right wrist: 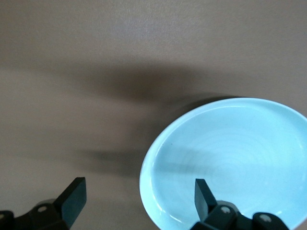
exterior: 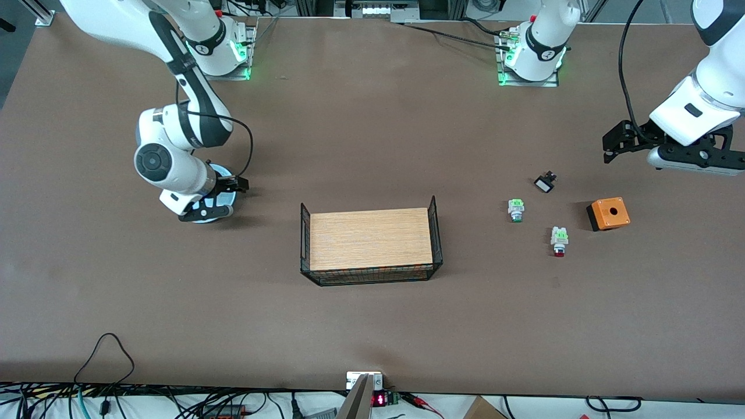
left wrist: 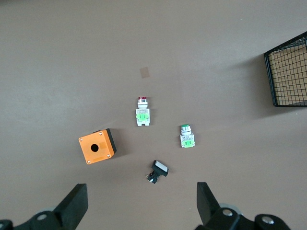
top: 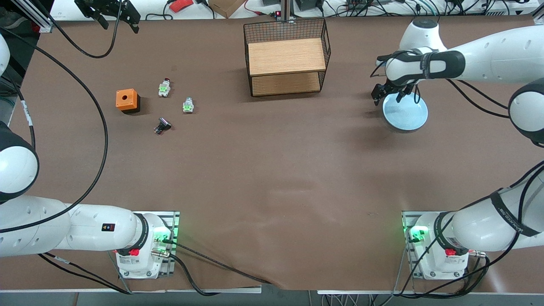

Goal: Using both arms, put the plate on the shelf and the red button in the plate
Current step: 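Lower the right gripper onto the plate rim and grasp it, then lift the plate with the right gripper and carry it toward the tray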

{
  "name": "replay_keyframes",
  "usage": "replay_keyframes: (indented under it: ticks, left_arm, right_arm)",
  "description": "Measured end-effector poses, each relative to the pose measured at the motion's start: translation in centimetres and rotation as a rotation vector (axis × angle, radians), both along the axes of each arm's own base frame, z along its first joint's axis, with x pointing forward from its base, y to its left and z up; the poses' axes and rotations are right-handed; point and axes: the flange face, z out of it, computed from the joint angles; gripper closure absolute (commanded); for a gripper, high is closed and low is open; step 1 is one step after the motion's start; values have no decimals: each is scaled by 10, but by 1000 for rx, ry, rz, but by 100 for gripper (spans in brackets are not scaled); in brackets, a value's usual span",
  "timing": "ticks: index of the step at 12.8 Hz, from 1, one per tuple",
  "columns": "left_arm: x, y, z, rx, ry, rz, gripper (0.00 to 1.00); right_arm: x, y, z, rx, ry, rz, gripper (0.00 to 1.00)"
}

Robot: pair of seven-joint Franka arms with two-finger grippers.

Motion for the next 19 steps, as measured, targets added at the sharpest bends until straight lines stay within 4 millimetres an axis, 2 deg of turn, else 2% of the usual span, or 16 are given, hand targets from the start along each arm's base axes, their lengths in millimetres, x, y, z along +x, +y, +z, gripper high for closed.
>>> replay_keyframes:
  ticks: [1, 4, 6, 9, 15, 17, 19]
  left_arm:
    - [0, 0, 0, 0, 0, 0, 0]
    - [0, 0, 0, 0, 0, 0, 0]
    - [0, 0, 0, 0, 0, 0, 0]
    - [0, 0, 0, 0, 0, 0, 0]
    - [0, 0, 0, 0, 0, 0, 0]
    - [0, 0, 0, 0, 0, 0, 0]
    - [0, 0, 0, 0, 0, 0, 0]
  right_arm:
    - [-1, 0, -8, 0, 4, 1, 16]
    - [-1, 0, -19, -4, 5, 10, 58]
    - [-3, 1, -21, -8, 5, 19, 78]
    - [-6, 1, -25, -9, 8, 21, 100]
    - [-3, 1, -14, -9, -18, 26, 100]
    - [6, 3, 8, -4, -60, 35, 100]
    - [16, 8, 46, 0, -95, 71, 100]
